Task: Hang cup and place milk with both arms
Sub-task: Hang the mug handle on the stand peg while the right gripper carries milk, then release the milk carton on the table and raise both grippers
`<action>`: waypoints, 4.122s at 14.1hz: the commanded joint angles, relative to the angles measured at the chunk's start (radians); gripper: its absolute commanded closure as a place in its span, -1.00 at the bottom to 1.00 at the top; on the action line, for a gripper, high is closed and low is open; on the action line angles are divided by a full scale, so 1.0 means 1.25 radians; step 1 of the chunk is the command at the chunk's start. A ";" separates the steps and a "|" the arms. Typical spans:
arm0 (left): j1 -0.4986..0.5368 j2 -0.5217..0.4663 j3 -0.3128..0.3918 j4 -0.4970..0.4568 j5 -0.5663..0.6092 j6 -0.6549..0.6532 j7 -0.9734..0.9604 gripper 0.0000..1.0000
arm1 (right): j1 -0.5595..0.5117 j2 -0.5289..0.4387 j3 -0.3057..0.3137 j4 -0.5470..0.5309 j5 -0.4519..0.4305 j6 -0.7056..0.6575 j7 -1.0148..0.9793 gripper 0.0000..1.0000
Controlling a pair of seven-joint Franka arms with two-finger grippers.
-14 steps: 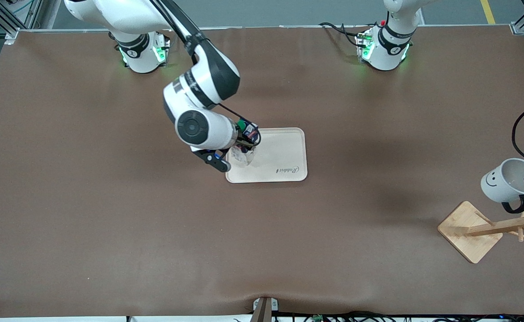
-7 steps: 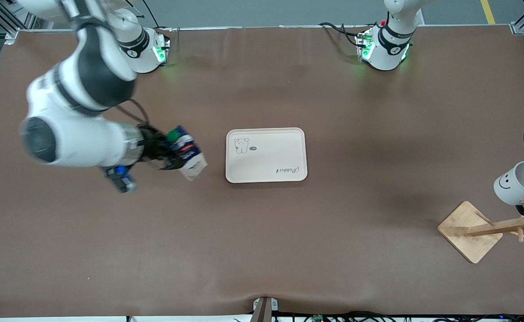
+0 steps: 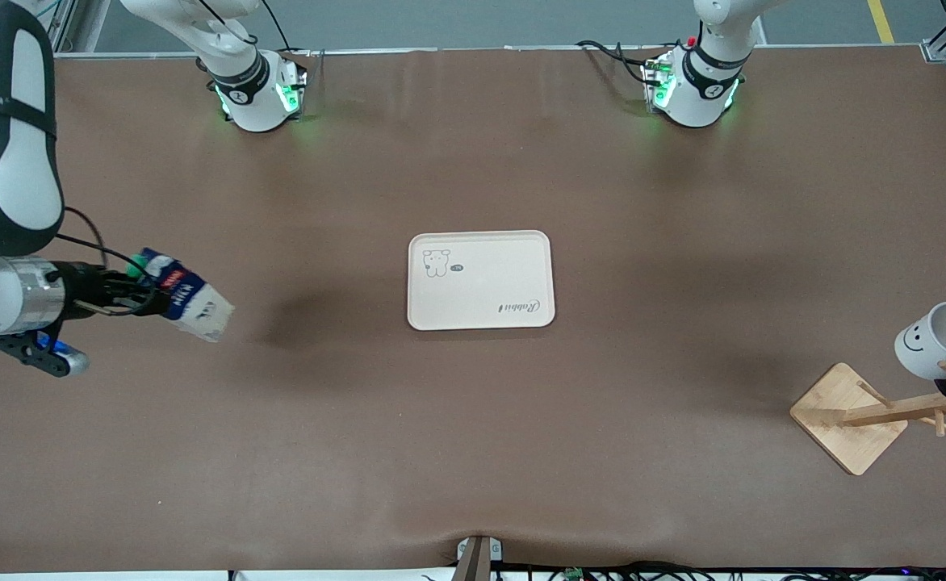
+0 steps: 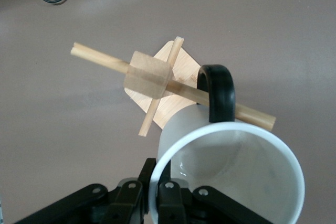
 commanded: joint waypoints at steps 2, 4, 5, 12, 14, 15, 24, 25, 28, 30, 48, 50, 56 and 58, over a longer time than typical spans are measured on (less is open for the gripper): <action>0.003 -0.004 -0.012 0.021 -0.025 0.000 -0.012 -1.00 | -0.060 -0.012 0.017 -0.132 -0.088 0.076 -0.158 1.00; -0.007 -0.038 -0.014 0.014 -0.027 -0.017 -0.062 -1.00 | -0.075 -0.040 0.017 -0.238 -0.121 0.173 -0.233 1.00; -0.019 -0.055 -0.014 0.014 -0.027 -0.055 -0.102 -1.00 | -0.079 -0.063 0.017 -0.292 -0.122 0.212 -0.233 1.00; -0.019 -0.156 -0.055 0.020 -0.027 -0.205 -0.194 -1.00 | -0.100 -0.081 0.017 -0.427 -0.121 0.301 -0.239 1.00; -0.023 -0.179 -0.055 0.021 -0.005 -0.206 -0.189 -1.00 | -0.102 -0.076 0.018 -0.429 -0.121 0.298 -0.270 0.31; -0.024 -0.190 -0.060 0.021 0.006 -0.207 -0.189 -1.00 | -0.103 -0.075 0.018 -0.427 -0.117 0.298 -0.300 0.21; -0.021 -0.254 -0.095 0.020 0.009 -0.319 -0.186 -1.00 | -0.100 -0.075 0.021 -0.284 -0.107 0.239 -0.346 -1.00; -0.024 -0.265 -0.095 0.019 0.003 -0.319 -0.194 -1.00 | -0.096 -0.075 0.023 -0.246 -0.102 0.219 -0.345 -1.00; -0.118 -0.294 -0.035 0.010 0.002 -0.348 -0.195 -1.00 | -0.076 -0.073 0.024 -0.120 -0.102 0.206 -0.344 -1.00; -0.197 -0.321 0.027 -0.011 0.000 -0.375 -0.204 -1.00 | -0.055 -0.063 0.023 -0.037 -0.108 0.216 -0.331 -1.00; -0.272 -0.362 0.064 -0.046 -0.030 -0.453 -0.273 -1.00 | -0.028 -0.490 0.023 -0.314 -0.043 0.071 -0.276 -1.00; -0.272 -0.355 0.047 -0.046 -0.030 -0.457 -0.282 -1.00 | -0.036 -0.493 0.019 -0.327 -0.043 0.036 -0.275 -1.00; -0.271 -0.349 0.028 -0.051 -0.030 -0.439 -0.287 -1.00 | -0.093 -0.443 0.017 -0.200 -0.086 0.039 -0.276 -1.00; -0.271 -0.341 0.028 -0.054 -0.030 -0.433 -0.287 -1.00 | -0.079 -0.443 0.024 -0.192 -0.112 0.033 -0.276 -1.00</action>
